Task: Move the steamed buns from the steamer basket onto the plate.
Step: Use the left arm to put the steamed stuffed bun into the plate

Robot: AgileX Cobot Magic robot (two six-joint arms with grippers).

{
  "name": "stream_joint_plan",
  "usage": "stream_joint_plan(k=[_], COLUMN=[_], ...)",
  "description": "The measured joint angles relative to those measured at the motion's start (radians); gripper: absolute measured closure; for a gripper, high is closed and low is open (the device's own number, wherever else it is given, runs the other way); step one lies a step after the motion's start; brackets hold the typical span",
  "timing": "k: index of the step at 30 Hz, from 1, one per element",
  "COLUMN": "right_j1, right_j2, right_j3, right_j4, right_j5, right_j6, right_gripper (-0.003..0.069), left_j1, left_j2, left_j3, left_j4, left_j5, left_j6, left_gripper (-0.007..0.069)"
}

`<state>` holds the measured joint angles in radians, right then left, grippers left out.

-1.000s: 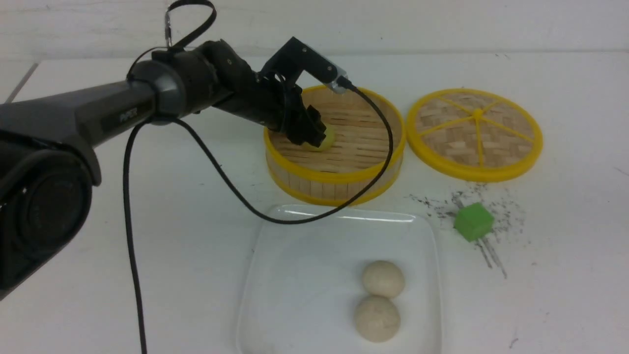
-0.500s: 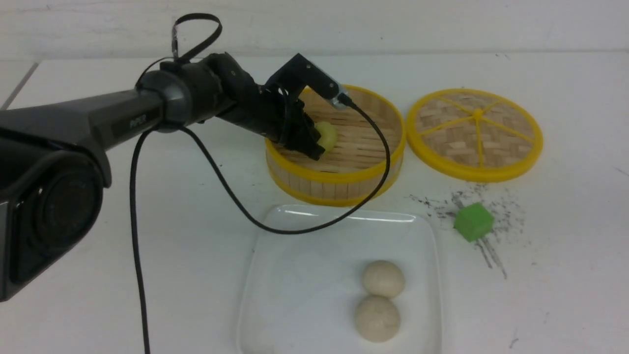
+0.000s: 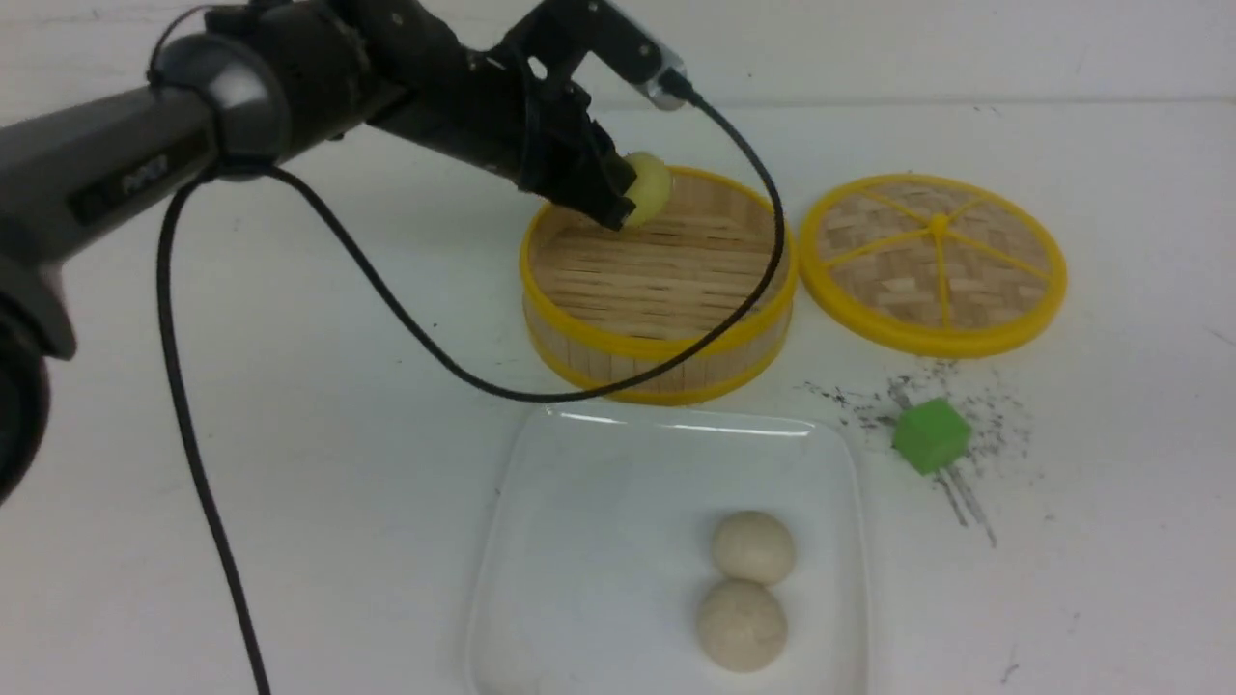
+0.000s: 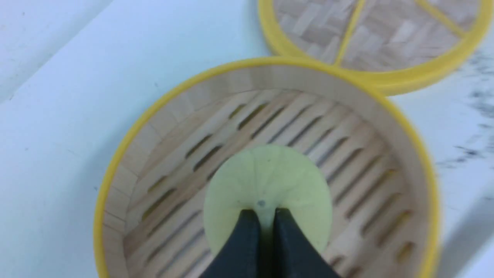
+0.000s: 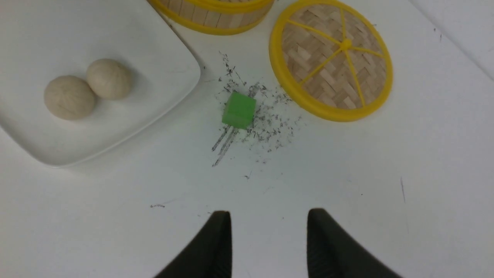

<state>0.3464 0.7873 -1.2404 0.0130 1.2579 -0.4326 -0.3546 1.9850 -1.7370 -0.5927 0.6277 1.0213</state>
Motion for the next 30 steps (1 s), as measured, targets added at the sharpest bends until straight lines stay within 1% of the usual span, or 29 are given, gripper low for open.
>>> stream_joint_plan(k=[2,5,7,9,11,12,17,18,21,24,30], right_j1=[0.000,0.000,0.000,0.000,0.000,0.000,0.000,0.000,0.000,0.000,0.000], right_j2=[0.000,0.000,0.000,0.000,0.000,0.000,0.000,0.000,-0.001,-0.007,-0.039], right_j3=[0.000,0.000,0.000,0.000,0.000,0.000,0.000,0.000,0.000,0.000,0.000], right_j4=[-0.003,-0.013,-0.013,-0.013,-0.013,-0.013,-0.013,-0.013,-0.013,-0.013,-0.021], right_j5=[0.000,0.000,0.000,0.000,0.000,0.000,0.000,0.000,0.000,0.000,0.000], right_j6=[0.000,0.000,0.000,0.000,0.000,0.000,0.000,0.000,0.000,0.000,0.000], right_gripper=[0.0365,0.0365,0.0365,0.0365,0.0365,0.0365,0.0365,0.0365,0.0365,0.0365,0.0365], left_j1=[0.000,0.000,0.000,0.000,0.001,0.002,0.002,0.002,0.002,0.002,0.002], left_j2=[-0.017,-0.077,-0.108,-0.139,-0.154,-0.178,-0.246,-0.251,-0.291,-0.313,-0.359], left_j3=[0.000,0.000,0.000,0.000,0.000,0.000,0.000,0.000,0.000,0.007,0.074], left_j4=[0.025,0.152,0.258,0.331,0.361,0.384,0.371,0.366,0.296,0.259,0.231], left_j5=[0.031,0.127,0.187,0.230,0.263,0.308,0.489,0.504,0.600,0.611,0.611], left_j6=[-0.033,-0.144,-0.256,-0.326,-0.358,-0.378,-0.413,-0.415,-0.422,-0.448,-0.483], left_gripper=[0.0603,0.0603,0.0603,0.0603,0.0603,0.0603,0.0603,0.0603,0.0603,0.0603,0.0603])
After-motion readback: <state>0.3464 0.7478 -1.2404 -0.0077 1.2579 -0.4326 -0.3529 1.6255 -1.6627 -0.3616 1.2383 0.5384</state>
